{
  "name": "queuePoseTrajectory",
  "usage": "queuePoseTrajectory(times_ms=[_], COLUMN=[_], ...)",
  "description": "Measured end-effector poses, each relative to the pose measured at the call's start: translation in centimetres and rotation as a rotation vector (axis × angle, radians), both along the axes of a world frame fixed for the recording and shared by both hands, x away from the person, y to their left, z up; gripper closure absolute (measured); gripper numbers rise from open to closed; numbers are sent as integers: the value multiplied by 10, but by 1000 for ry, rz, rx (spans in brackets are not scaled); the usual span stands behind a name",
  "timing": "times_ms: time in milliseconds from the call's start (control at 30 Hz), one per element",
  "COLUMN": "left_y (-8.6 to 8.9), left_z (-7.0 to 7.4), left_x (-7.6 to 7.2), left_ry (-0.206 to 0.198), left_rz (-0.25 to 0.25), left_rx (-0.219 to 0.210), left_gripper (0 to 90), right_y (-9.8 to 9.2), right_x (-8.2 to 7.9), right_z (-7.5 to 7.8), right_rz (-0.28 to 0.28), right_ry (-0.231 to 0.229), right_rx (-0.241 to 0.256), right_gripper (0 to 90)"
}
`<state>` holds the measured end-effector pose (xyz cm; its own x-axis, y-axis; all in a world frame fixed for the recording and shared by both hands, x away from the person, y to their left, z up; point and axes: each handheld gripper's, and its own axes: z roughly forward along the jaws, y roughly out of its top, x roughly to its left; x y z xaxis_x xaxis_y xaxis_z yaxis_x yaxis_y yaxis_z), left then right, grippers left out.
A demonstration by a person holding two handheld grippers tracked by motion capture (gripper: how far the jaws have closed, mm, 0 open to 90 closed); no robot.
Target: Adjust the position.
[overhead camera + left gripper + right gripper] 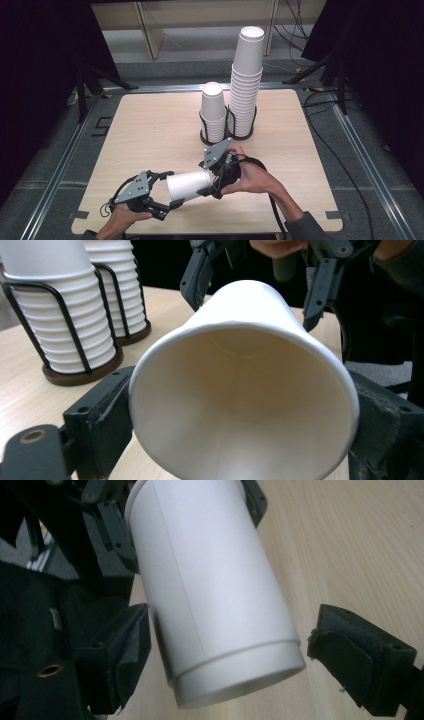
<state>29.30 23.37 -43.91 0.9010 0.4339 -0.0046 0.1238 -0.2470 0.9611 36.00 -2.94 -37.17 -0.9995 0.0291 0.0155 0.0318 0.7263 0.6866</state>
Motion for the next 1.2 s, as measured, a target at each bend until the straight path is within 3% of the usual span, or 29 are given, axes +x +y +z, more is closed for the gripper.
queuePoseTrajectory(times_ms=[33,200,233,267,333,433,467,567,833,900,1000,1100,1200], left_y=[-1,-4,-4,-7,-7,-9,-8,-9,-9,-7,-5,-2,5], left_z=[0,-1,0,-2,-1,-2,-2,-2,-2,-2,-4,-4,0], left_x=[0,-1,-1,-1,-2,-2,-2,-3,-3,-2,0,2,2], left_ry=[0,18,23,26,33,36,35,51,50,38,55,64,44], left_rz=[-6,-22,-24,-27,-25,-29,-30,-26,-35,-46,-30,-6,27], left_rx=[12,22,41,14,52,43,53,60,58,47,-12,-76,-118], left_gripper=[109,109,109,109,109,109,110,109,109,101,76,74,124], right_y=[4,18,24,24,28,35,36,40,42,42,40,37,30], right_x=[1,-10,-12,-12,-14,-16,-15,-16,-16,-16,-15,-13,-8], right_z=[-1,-6,-10,-10,-13,-18,-19,-22,-27,-28,-29,-30,-31], right_rz=[46,89,98,98,107,112,122,132,156,165,164,139,96], right_ry=[-47,-77,-92,-92,-94,-100,-132,-140,-162,-166,-149,-146,-109], right_rx=[1,-98,-128,-128,-149,-175,-194,-210,-230,-227,-208,-204,-169], right_gripper=[165,163,165,165,168,172,172,174,203,210,209,210,211])
